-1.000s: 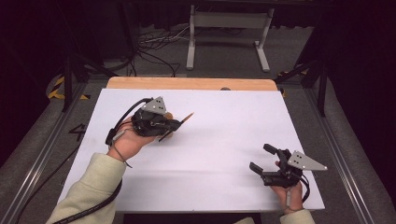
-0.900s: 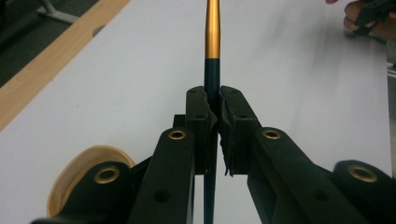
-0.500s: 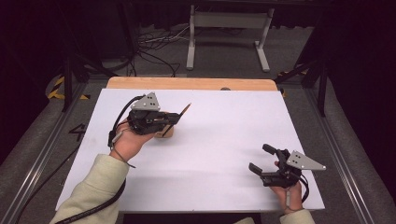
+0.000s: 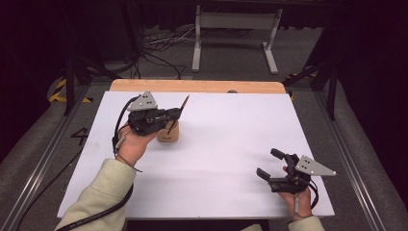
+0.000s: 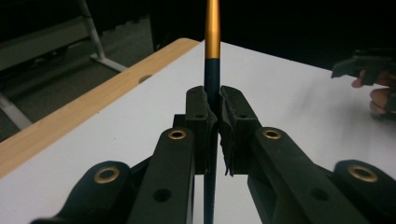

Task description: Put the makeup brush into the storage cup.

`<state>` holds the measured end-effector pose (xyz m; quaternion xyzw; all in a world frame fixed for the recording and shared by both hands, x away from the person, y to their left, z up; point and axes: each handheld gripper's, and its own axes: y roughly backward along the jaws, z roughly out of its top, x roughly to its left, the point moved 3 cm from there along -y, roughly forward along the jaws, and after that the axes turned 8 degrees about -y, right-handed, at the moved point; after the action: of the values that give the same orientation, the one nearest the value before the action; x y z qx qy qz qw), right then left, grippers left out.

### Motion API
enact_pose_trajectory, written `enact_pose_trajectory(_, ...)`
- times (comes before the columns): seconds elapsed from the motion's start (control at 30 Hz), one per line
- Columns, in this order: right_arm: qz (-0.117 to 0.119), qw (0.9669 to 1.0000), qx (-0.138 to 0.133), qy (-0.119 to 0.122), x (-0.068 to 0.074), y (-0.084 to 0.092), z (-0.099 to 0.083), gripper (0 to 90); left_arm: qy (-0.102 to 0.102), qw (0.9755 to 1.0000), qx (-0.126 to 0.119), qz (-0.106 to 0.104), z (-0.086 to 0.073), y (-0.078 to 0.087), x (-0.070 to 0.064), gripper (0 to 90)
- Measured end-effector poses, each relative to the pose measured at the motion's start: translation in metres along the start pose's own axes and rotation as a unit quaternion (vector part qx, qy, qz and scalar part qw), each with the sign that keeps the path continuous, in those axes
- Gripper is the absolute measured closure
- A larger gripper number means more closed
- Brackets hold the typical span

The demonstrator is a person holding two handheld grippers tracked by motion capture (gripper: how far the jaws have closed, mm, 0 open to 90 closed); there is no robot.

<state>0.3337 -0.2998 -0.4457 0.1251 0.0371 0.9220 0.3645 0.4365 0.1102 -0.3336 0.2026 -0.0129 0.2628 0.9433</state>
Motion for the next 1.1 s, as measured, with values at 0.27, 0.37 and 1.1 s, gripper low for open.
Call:
enact_pose_trajectory(0.27, 0.001, 1.0, -0.001, -0.003, 0.0, 0.0, 0.0, 6.0, 0.029, 0.9992, -0.023, 0.013, -0.001, 0.001, 0.007, 82.7)
enact_pose_trajectory(0.37, 0.002, 1.0, 0.0, -0.004, 0.0, 0.0, 0.0, 6.1, 0.042, 0.9982, -0.034, 0.024, -0.002, 0.002, 0.01, 82.7)
enact_pose_trajectory(1.1, 0.008, 0.9999, -0.003, -0.008, 0.0, 0.001, 0.0, 6.3, 0.054, 0.9912, -0.071, 0.098, -0.018, -0.009, 0.028, 82.5)
